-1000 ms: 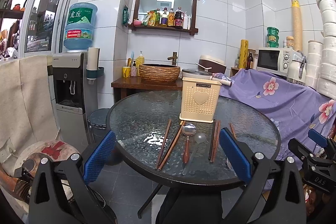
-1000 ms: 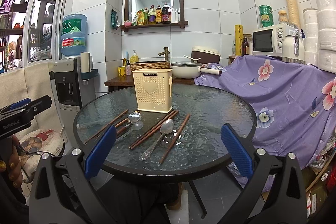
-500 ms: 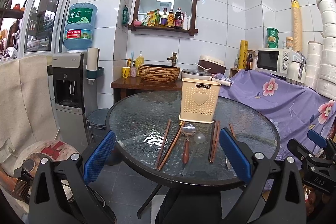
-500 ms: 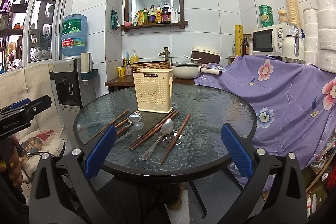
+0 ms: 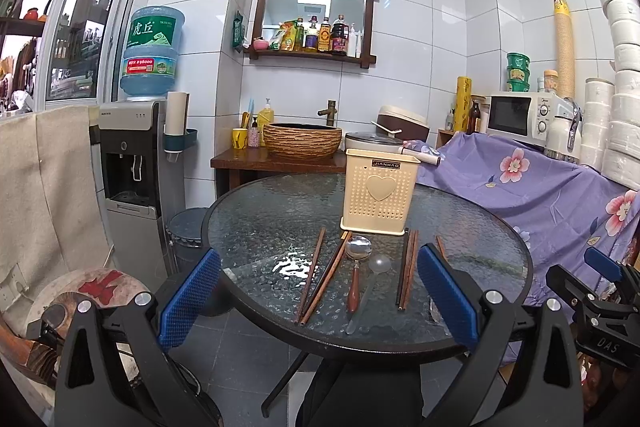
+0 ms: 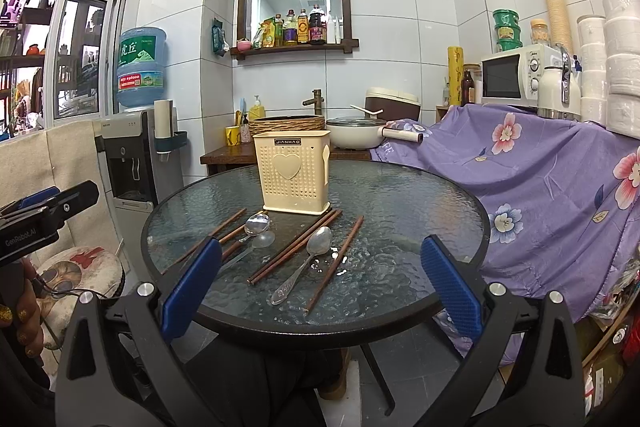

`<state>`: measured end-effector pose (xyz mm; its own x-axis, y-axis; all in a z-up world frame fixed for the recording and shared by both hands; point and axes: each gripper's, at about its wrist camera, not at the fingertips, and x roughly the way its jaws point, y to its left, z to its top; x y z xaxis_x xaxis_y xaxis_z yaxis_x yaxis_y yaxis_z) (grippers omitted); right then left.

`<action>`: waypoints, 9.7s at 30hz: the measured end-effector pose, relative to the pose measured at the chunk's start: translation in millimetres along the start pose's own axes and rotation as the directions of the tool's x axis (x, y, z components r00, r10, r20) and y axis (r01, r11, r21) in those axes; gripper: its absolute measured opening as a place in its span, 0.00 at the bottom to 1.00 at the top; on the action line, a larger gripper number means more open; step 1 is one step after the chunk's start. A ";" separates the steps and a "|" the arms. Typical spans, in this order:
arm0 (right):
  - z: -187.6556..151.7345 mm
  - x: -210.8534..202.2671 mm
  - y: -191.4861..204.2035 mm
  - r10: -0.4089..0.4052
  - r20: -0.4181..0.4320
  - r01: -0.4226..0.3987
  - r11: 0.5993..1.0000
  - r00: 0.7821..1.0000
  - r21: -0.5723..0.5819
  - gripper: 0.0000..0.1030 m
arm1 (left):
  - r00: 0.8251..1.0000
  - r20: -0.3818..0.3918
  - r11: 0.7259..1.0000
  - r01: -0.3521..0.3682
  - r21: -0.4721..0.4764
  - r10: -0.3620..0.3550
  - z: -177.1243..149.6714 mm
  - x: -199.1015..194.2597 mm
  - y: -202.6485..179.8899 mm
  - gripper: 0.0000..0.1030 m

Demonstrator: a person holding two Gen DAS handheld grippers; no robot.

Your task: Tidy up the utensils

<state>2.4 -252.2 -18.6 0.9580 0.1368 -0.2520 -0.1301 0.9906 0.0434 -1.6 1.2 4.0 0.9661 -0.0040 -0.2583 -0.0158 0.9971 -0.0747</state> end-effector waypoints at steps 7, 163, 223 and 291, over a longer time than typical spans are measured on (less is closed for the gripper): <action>2.5 -1.6 0.7 -0.001 0.000 0.001 1.000 1.000 0.001 0.96 | 1.000 0.001 1.000 0.000 -0.001 0.000 0.2 -0.1 0.4 0.94; 163.0 243.0 -97.1 0.294 -0.199 -0.270 0.953 0.935 0.138 0.07 | 0.939 -0.232 0.964 0.265 0.020 -0.254 144.9 250.1 18.4 0.07; 221.1 395.4 -29.2 0.219 -0.169 -0.201 0.973 0.961 0.115 0.07 | 0.913 -0.289 0.956 0.288 -0.048 -0.290 186.6 384.2 -35.3 0.07; 6.9 313.8 0.6 -0.041 -0.632 0.028 0.999 0.774 -0.030 0.38 | 0.790 -0.599 0.979 0.197 0.042 -0.134 -3.9 294.9 10.1 0.55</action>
<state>304.6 -208.7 -91.0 0.5855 0.0708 -0.8075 -0.1109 0.9938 0.0068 282.1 9.8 -76.7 0.6107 -0.1822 -0.7706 0.1859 0.9790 -0.0841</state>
